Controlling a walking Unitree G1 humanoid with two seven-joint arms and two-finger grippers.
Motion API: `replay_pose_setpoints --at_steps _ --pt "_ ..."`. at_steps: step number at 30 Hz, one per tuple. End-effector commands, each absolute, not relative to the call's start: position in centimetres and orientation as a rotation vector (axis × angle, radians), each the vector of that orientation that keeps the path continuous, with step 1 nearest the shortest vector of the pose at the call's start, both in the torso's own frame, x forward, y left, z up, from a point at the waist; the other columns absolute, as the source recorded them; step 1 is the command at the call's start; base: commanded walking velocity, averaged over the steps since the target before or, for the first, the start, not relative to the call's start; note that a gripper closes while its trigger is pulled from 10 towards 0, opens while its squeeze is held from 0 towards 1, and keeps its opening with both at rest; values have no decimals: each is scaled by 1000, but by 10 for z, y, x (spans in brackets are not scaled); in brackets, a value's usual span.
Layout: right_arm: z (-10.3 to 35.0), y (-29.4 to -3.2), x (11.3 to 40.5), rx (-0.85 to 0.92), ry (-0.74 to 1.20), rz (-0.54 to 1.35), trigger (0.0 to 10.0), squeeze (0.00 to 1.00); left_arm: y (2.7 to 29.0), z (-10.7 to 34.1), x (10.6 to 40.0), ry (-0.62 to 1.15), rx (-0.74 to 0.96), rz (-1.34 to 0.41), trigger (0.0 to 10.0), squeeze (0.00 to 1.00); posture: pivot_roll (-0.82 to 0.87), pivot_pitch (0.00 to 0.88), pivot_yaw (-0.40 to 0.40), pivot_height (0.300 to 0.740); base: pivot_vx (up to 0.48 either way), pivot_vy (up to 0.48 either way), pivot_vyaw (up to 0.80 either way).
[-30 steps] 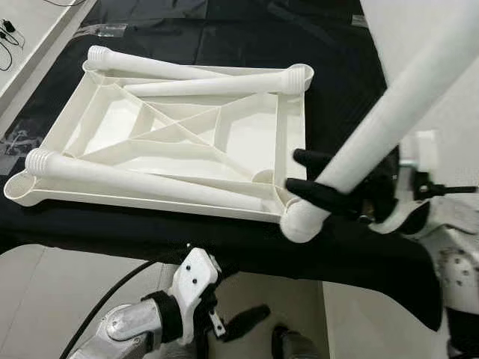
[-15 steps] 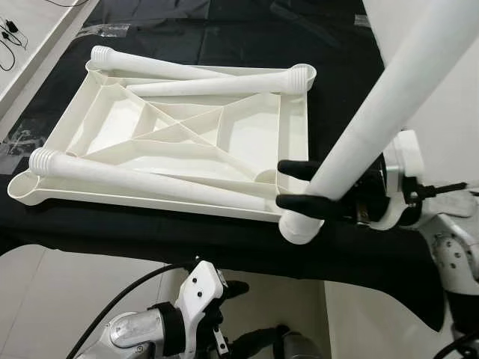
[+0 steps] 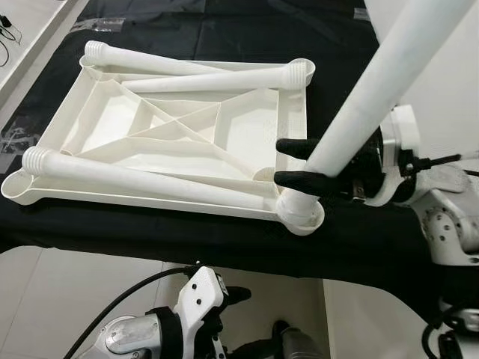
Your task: Building children table
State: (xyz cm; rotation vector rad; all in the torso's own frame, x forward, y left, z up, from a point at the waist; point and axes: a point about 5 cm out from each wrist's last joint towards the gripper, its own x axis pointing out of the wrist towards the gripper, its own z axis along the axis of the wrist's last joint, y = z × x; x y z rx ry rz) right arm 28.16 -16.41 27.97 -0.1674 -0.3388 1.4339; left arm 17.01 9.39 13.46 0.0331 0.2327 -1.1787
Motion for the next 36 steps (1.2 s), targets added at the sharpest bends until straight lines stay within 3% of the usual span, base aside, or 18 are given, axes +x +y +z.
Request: replay_pose_setpoints --at_steps 1,14,36 --pt "274 -161 280 -152 -312 1492 10000 0 96 132 166 265 69 -1181 10000 0 39 359 9 740 0 0 0" --pt "273 -167 290 -187 -292 1494 10000 0 112 145 168 240 221 -1088 10000 0 62 370 7 740 0 0 0" --pt "272 -179 289 -297 -211 1566 10000 0 118 141 157 273 225 -1041 10000 0 72 380 12 740 0 0 0"
